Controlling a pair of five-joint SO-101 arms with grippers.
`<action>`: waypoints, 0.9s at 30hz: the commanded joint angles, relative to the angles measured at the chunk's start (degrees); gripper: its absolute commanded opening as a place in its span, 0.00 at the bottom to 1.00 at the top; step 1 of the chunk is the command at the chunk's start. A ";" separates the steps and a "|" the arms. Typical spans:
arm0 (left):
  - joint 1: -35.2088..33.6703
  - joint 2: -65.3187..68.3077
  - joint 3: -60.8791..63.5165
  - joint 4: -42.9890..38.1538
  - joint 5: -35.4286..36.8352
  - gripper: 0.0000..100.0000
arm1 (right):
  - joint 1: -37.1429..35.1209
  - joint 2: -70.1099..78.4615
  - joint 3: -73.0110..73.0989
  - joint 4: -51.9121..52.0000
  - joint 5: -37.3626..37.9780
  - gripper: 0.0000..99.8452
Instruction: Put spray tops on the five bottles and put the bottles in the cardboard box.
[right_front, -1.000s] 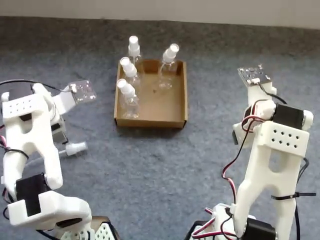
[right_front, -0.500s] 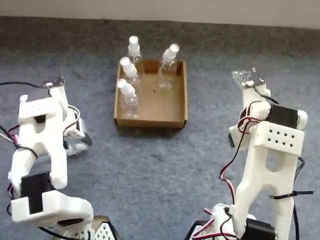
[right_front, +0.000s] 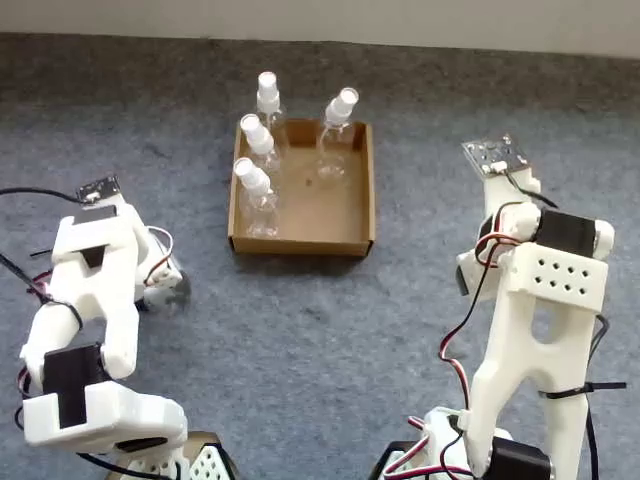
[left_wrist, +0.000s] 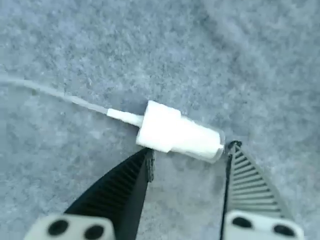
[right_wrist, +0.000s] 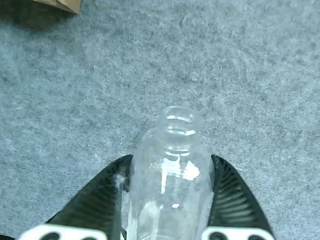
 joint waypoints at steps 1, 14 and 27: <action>0.75 -0.31 2.33 -9.49 -0.09 0.22 | -0.31 -1.80 -0.75 -0.40 0.62 0.11; -0.57 -0.84 1.89 -6.59 -29.10 0.22 | -0.31 -1.80 -0.75 -0.40 0.79 0.11; -6.37 -0.92 -12.35 12.57 -2.64 0.22 | -1.63 -1.80 -0.40 -0.57 0.53 0.11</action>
